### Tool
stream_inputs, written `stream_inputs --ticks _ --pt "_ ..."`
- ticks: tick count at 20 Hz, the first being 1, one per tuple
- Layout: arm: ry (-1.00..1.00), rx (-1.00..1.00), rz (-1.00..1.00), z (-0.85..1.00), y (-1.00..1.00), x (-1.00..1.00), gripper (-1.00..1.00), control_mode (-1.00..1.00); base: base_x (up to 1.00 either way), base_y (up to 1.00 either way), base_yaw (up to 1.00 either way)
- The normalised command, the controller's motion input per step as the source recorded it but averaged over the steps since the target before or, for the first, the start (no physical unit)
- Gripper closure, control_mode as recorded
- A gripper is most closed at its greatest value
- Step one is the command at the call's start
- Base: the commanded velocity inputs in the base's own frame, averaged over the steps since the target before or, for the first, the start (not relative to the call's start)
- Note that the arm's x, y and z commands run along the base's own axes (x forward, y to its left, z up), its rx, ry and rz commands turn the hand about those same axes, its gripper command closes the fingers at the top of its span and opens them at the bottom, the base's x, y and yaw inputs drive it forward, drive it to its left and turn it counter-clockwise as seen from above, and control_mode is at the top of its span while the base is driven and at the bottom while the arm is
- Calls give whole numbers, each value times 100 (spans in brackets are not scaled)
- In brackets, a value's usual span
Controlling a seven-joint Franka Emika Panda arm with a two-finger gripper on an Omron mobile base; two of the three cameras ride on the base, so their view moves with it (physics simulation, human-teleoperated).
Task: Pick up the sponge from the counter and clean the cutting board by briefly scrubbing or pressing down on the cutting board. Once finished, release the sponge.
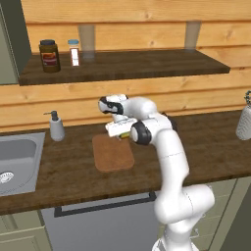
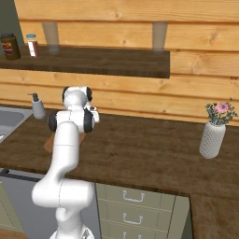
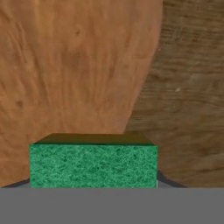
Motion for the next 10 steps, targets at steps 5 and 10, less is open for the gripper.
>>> stream_inputs --ticks 5,10 --pt "-34 10 -1 -34 -56 -90 100 -100 0 0 0" --pt "-30 10 0 1 -52 -90 100 -100 0 0 0"
